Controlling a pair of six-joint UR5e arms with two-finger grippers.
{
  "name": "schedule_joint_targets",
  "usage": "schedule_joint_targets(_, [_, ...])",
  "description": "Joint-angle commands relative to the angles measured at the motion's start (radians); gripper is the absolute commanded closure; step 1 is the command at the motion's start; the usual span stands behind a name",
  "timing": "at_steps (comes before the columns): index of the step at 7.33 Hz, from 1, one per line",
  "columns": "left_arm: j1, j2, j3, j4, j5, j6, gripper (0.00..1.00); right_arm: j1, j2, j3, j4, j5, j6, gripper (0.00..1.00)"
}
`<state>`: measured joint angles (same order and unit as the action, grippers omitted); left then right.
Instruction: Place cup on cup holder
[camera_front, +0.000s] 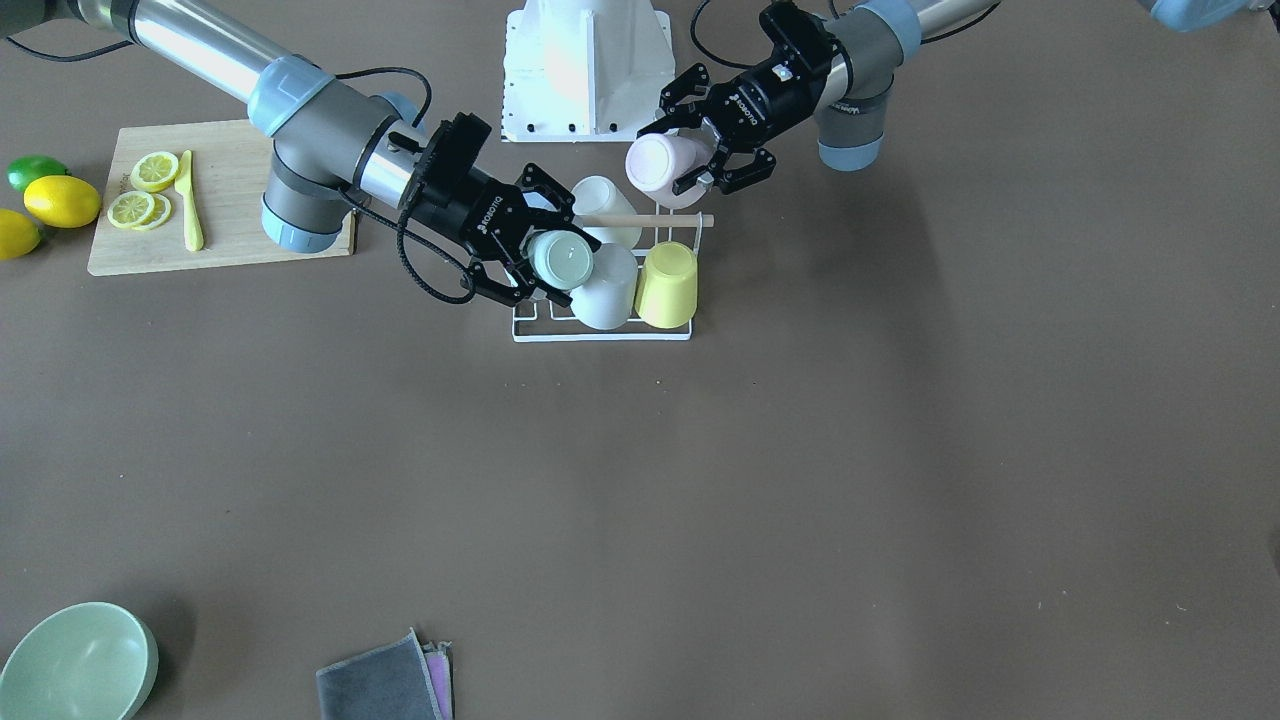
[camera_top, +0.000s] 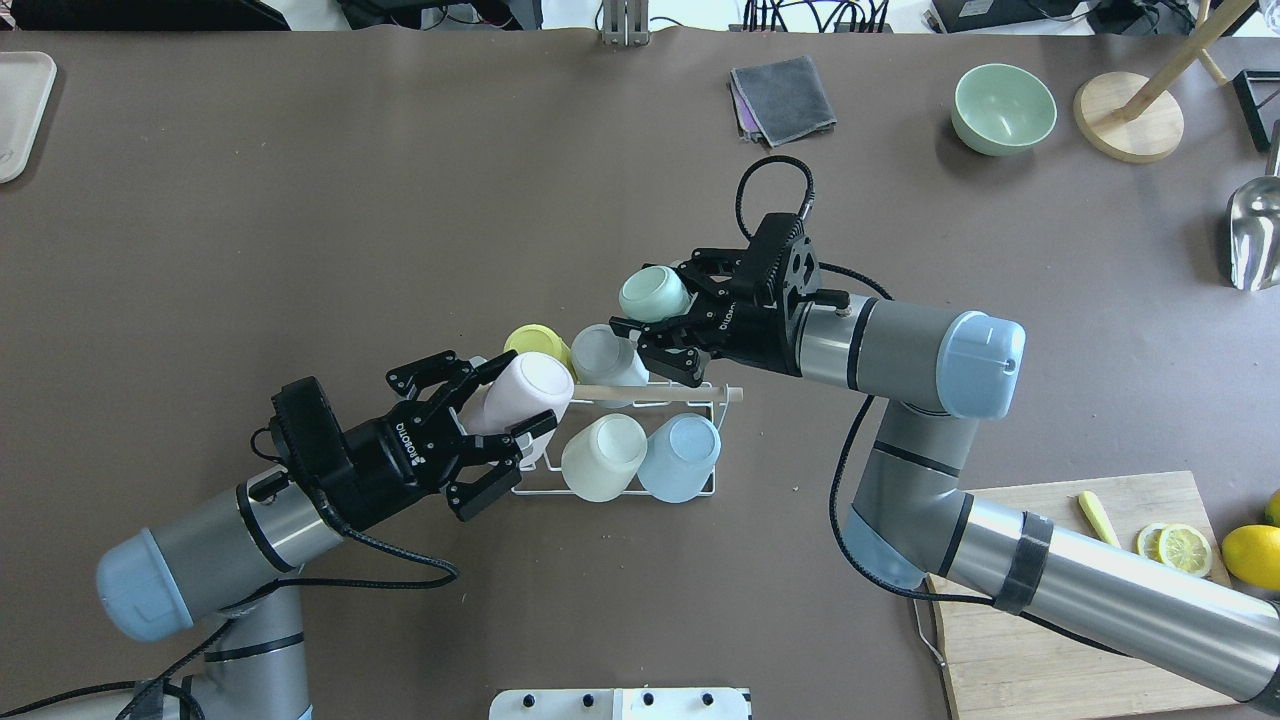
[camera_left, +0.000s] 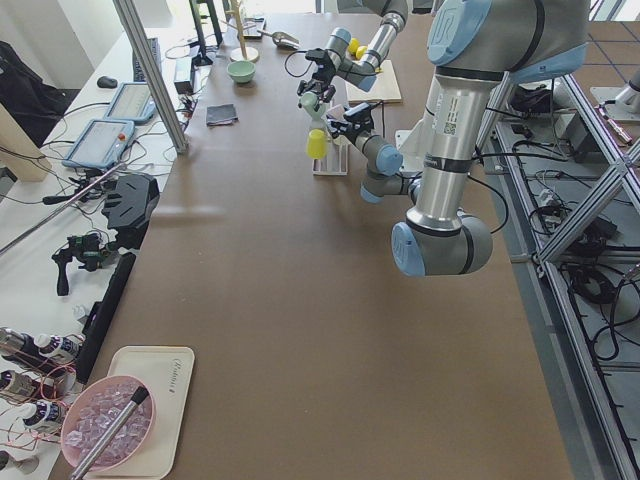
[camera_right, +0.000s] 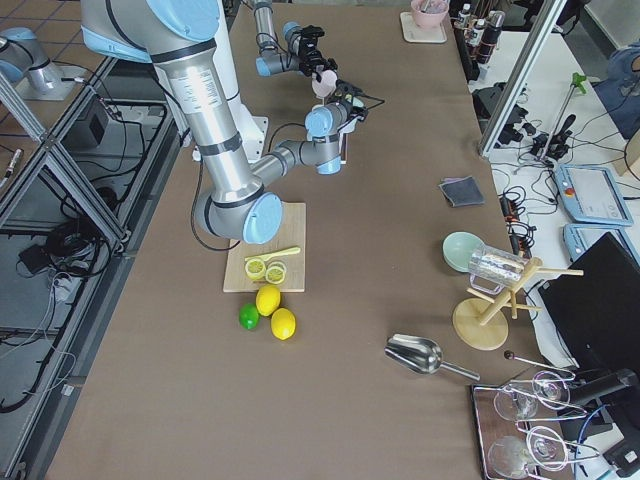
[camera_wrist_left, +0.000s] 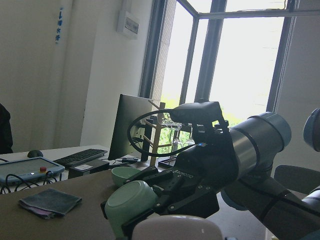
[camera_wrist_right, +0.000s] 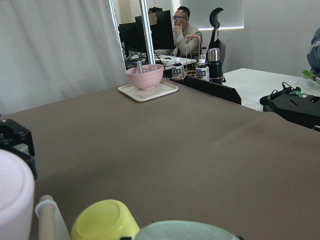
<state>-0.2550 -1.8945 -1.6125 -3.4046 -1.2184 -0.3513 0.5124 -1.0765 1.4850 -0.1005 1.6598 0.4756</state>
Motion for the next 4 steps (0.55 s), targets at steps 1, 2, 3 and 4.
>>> schedule_joint_targets(1, [0.0, 0.0, 0.009, -0.001, -0.001, -0.002, 1.0, -0.003, 0.0, -0.002, 0.005, -0.002, 0.0, 1.0])
schedule_joint_targets(2, [0.0, 0.0, 0.009, -0.002, -0.001, -0.002, 1.0, -0.006, -0.002, -0.002, 0.005, -0.002, 0.001, 1.0])
schedule_joint_targets(3, [0.005, -0.002, 0.011, -0.002, -0.001, -0.002, 1.0, -0.009, 0.0, -0.002, 0.005, -0.002, 0.001, 1.0])
schedule_joint_targets(4, [0.008, -0.003, 0.026, -0.002, -0.001, -0.002, 1.0, -0.009, 0.0, -0.003, 0.007, -0.002, 0.004, 0.88])
